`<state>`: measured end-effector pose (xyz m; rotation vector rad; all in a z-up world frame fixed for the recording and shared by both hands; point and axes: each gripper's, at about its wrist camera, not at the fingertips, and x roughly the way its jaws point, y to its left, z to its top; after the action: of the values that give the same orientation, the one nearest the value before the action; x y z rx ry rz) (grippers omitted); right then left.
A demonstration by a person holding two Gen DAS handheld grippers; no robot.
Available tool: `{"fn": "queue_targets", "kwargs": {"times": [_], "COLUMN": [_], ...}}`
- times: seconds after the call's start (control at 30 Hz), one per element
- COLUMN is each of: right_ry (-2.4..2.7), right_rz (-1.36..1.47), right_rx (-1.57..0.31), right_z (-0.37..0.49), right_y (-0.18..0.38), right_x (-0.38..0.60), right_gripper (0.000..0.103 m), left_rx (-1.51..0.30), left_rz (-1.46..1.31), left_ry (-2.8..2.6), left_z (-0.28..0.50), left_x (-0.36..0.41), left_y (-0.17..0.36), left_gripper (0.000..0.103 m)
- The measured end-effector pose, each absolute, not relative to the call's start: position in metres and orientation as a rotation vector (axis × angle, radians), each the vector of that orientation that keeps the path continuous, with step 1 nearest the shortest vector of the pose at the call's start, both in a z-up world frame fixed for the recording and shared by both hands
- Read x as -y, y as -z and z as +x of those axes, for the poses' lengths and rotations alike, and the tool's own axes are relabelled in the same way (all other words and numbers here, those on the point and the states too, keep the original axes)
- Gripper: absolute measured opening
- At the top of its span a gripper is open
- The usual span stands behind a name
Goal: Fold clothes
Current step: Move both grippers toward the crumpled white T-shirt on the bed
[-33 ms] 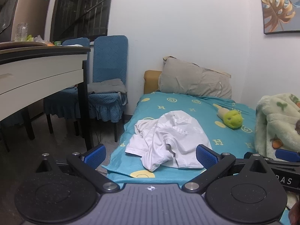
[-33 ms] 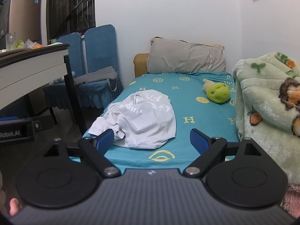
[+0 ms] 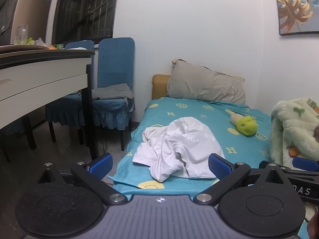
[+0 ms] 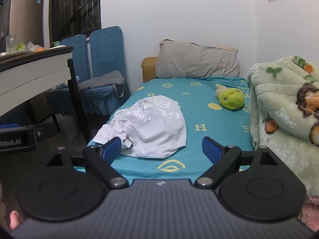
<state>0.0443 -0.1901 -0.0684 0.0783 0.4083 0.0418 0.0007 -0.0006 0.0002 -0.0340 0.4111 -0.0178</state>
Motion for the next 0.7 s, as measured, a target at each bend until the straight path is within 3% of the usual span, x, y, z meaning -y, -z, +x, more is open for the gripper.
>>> {"fn": "queue_targets", "kwargs": {"times": [0.7], "right_ry": [-0.021], "right_rz": [0.093], "right_rx": [-0.404], "right_z": [0.04], "right_y": [0.067], "right_x": [0.194], "right_gripper": [0.089], "left_rx": [-0.396], "left_rz": [0.015], "left_ry": [0.062], "left_z": [-0.002], "left_x": [0.016], "left_y": [0.011], "left_gripper": [0.103]}}
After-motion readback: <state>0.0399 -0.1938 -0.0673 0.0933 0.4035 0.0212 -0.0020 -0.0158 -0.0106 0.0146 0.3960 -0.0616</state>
